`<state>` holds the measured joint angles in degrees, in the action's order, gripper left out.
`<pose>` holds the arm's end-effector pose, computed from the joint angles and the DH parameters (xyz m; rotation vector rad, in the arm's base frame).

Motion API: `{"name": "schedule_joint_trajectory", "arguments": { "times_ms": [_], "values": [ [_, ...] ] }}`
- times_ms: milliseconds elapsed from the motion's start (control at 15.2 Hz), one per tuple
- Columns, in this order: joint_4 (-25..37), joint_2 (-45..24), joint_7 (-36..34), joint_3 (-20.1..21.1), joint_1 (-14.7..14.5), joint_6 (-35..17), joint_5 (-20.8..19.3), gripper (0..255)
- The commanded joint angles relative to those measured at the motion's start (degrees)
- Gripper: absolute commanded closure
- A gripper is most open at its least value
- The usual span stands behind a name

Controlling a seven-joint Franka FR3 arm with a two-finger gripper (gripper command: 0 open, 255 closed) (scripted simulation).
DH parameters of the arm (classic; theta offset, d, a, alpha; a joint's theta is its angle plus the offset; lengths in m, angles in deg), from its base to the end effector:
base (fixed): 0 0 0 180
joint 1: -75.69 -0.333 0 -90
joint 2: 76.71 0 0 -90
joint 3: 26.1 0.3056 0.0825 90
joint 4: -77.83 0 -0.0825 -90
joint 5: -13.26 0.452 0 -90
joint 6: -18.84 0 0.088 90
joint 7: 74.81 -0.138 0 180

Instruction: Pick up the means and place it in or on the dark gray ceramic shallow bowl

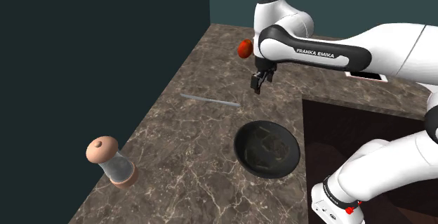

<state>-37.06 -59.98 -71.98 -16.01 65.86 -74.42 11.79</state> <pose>0.4946 0.1816 0.5196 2.9933 0.5913 -0.1190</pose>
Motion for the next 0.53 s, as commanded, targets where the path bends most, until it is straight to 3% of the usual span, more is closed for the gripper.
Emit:
{"name": "schedule_joint_trajectory", "arguments": {
  "times_ms": [0,462],
  "values": [
    [3.88,-3.77,0.95,1.21,-0.98,0.42,-0.27,0],
    [18.21,-16.34,3.01,5.99,-4.97,3.53,-2.26,0]
  ]
}}
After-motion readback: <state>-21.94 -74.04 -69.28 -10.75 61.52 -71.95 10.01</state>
